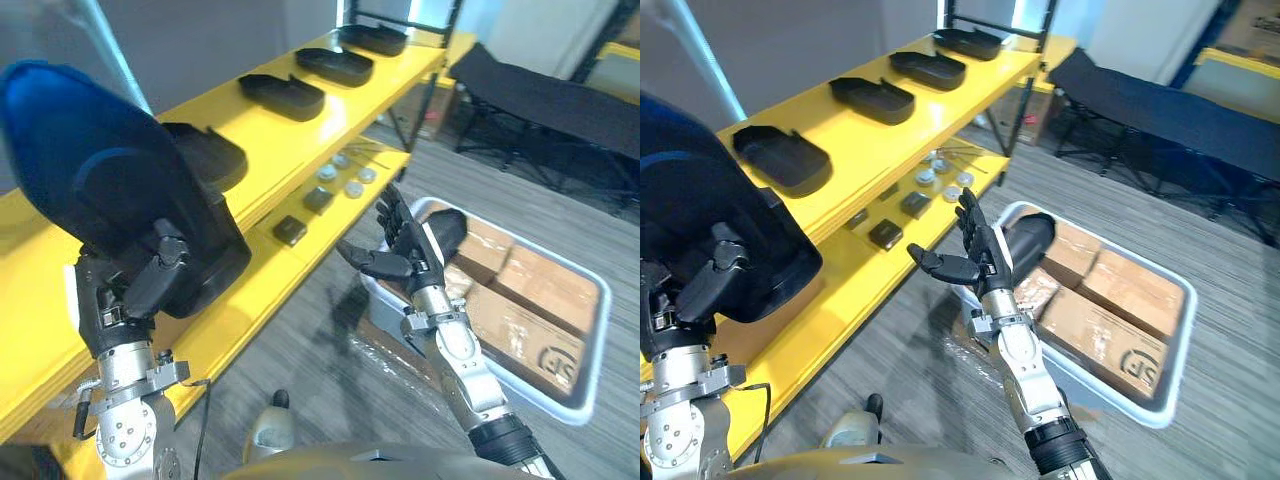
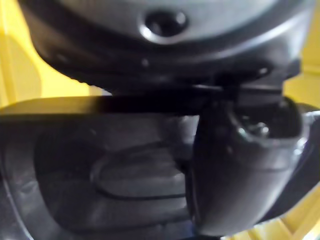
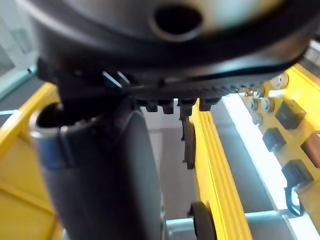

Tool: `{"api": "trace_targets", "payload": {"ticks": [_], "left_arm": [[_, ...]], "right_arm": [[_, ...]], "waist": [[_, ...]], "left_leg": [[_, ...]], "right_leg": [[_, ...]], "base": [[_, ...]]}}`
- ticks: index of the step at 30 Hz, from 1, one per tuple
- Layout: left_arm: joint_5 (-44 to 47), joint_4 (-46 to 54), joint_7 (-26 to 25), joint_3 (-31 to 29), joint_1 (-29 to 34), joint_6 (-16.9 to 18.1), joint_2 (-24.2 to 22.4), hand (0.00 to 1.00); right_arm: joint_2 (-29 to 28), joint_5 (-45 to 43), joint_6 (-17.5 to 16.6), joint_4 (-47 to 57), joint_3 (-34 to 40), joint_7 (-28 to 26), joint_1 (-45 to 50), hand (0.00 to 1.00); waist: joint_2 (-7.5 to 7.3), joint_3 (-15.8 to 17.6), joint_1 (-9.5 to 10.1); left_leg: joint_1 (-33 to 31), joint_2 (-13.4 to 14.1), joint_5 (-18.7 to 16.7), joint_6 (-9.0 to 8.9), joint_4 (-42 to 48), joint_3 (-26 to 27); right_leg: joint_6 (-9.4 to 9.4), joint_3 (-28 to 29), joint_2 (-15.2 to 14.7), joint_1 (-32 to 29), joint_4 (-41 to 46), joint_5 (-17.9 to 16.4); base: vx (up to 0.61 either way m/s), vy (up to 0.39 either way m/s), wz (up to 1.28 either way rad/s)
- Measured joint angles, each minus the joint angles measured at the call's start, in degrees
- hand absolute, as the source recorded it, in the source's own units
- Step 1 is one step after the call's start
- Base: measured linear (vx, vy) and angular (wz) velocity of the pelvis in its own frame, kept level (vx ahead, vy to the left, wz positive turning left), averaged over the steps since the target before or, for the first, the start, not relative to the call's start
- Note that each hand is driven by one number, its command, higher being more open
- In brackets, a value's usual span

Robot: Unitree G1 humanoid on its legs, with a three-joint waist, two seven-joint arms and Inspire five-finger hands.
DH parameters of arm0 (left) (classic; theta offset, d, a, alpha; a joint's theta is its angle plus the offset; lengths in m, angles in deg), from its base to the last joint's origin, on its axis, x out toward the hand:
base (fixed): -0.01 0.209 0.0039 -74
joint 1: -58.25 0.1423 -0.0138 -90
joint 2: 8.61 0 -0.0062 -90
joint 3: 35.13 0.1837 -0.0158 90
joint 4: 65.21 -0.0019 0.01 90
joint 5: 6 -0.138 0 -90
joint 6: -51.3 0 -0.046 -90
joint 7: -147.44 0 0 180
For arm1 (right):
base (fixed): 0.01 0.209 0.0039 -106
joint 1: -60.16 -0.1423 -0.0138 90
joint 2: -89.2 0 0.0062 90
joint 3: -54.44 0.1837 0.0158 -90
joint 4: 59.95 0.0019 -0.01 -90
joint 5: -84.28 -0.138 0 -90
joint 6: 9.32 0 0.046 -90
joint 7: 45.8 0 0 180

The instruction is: Walk over and take three plastic housings, then place them on the shelf

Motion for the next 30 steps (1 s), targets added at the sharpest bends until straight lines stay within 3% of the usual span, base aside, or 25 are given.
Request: {"api": "trace_targets", "payload": {"ticks": [1,3,6,7,9,12,16,20,22,24,25,26,27,28,30], "left_arm": [[0.03,0.0,-0.01,-0.11,-0.01,0.01,0.01,0.0],[0.22,-0.03,0.87,0.0,-0.35,0.01,0.5,0.0],[1.72,-1.2,6.17,2.34,-3.55,0.04,4.16,0.0],[2.48,-1.45,7.16,2.96,-4.35,0.05,4.88,0.0],[2.75,-2.42,8.59,5.2,-6.97,0.44,6.46,0.0],[2.51,-2.83,7.56,7.19,-7.02,0.43,6.54,0.0],[2.47,-3.36,5.99,8.38,-6.87,0.4,6.19,0.0],[2.34,-4.04,4.49,8.35,-6.82,0.4,6.13,0.0],[2.24,-4.49,4.48,8.23,-6.91,0.41,6.07,0.0],[2.21,-4.51,4.58,7.86,-6.9,0.41,6.06,0.0],[2.11,-4.51,4.78,6.97,-6.88,0.41,6.06,0.0],[2.01,-4.51,4.8,6.6,-6.84,0.42,6.05,0.0],[1.92,-4.74,4.81,5.76,-7.43,0.48,6.07,0.0],[0.83,-5.96,4.52,5.07,-8.84,0.32,5.83,0.0],[-0.24,-5.88,4.55,3.35,-9.06,0.31,6.67,0.0]], "right_arm": [[-0.22,-0.03,0.0,-0.01,-0.3,-0.13,0.04,1.0],[-0.32,0.06,-0.19,0.0,-0.49,-0.53,0.11,1.0],[-0.23,0.5,-0.31,0.37,2.33,0.9,2.9,1.0],[-0.27,0.5,-0.32,0.41,3.09,1.13,3.57,1.0],[-0.28,0.5,-0.37,0.4,5.49,1.14,5.08,1.0],[-0.33,1.0,-0.88,0.39,6.57,0.11,5.33,1.0],[-0.28,1.15,-2.06,0.68,7.39,-1.55,5.16,1.0],[-0.2,1.14,-3.13,2.27,7.56,-1.53,5.41,1.0],[-0.54,1.16,-5.44,3.23,7.75,-0.31,5.33,1.0],[-0.72,1.19,-6.29,4.34,8.15,0.66,4.88,1.0],[-1.25,1.2,-7.1,4.87,8.67,1.55,4.67,1.0],[-1.54,1.18,-7.2,5.14,8.79,2.0,4.74,1.0],[-1.77,1.21,-7.74,5.5,8.89,2.47,4.49,1.0],[-1.83,1.31,-8.56,5.64,9.25,2.54,4.02,1.0],[-2.91,1.65,-8.73,5.58,9.31,2.47,3.41,1.0]], "waist": [[-0.06,0.02,0.15],[-0.19,0.24,-0.59],[-0.92,0.28,-4.28],[-1.05,0.25,-4.43],[-1.18,0.32,-4.39],[-1.5,0.59,-4.4],[-0.84,1.81,-4.55],[-0.22,3.68,-5.43],[-1.08,3.97,-5.69],[-1.07,4.06,-5.27],[-2.08,4.39,-4.44],[-2.41,4.28,-4.29],[-2.54,4.32,-4.72],[-2.26,4.29,-4.87],[-2.69,4.4,-5.46]], "left_leg": [[-0.24,-0.22,-0.02,0.02,-0.02,-0.16],[-0.75,-1.53,0.31,0.58,-0.3,-2.41],[-1.47,-5.59,1.8,1.37,-1.31,-9.91],[-1.41,-6.04,2.46,1.13,-2.07,-10.81],[-1.81,-6.72,4.92,0.27,-3.8,-12.6],[-1.78,-6.39,5.1,0.19,-3.42,-11.83],[-0.48,-5.54,4.8,0.05,-2.98,-10.11],[-0.62,-4.78,3.59,0.58,-1.33,-7.19],[-1.98,-4.72,3.65,1.34,0.19,-4.06],[-4.44,-5.69,1.3,2.86,5.61,-2.79],[-4.97,-7.26,-2.35,4.15,9.79,-1.55],[-4.87,-7.89,-3.55,4.42,10.77,-1.14],[-5.04,-8.52,-4.68,4.55,12.06,-1.65],[-4.59,-9.84,-5.21,5.49,12.47,-2.76],[-3.0,-10.78,-5.32,6.46,11.07,-4.46]], "right_leg": [[0.18,0.16,-0.25,-0.16,0.59,-0.59],[0.85,6.19,-0.08,-1.56,3.92,-4.61],[-1.15,19.9,2.84,-2.91,10.08,-13.35],[-1.37,20.84,2.87,-3.01,10.97,-13.94],[-0.85,20.77,2.73,-3.52,11.93,-13.81],[-0.87,20.45,2.79,-3.29,11.87,-13.82],[-1.57,21.16,3.32,-2.47,12.14,-14.32],[-1.73,21.16,3.09,-2.79,14.13,-16.12],[-1.82,20.16,1.48,-2.72,14.13,-16.64],[-1.65,20.18,0.5,-2.61,14.67,-17.16],[-1.93,20.36,-0.78,-0.54,13.68,-17.99],[-2.74,20.4,-0.79,0.75,13.69,-18.48],[-3.32,22.14,-0.89,-0.97,22.12,-17.69],[-4.51,24.63,-2.92,-7.9,36.32,-12.79],[-5.4,27.22,-3.9,-12.33,45.83,-6.09]], "base": [[0.02,0.05,0.24],[0.01,0.014,0.64],[0.04,-0.086,1.29],[0.08,-0.072,1.05],[0.06,-0.035,0.61],[0.01,-0.027,0.05],[-0.08,-0.015,-0.16],[-0.16,0.006,0.02],[-0.07,0.094,0.3],[0.04,0.174,0.12],[0.08,0.169,0.04],[0.18,0.138,0.19],[0.21,0.076,0.49],[0.28,0.174,0.64],[0.22,0.159,0.55]]}}
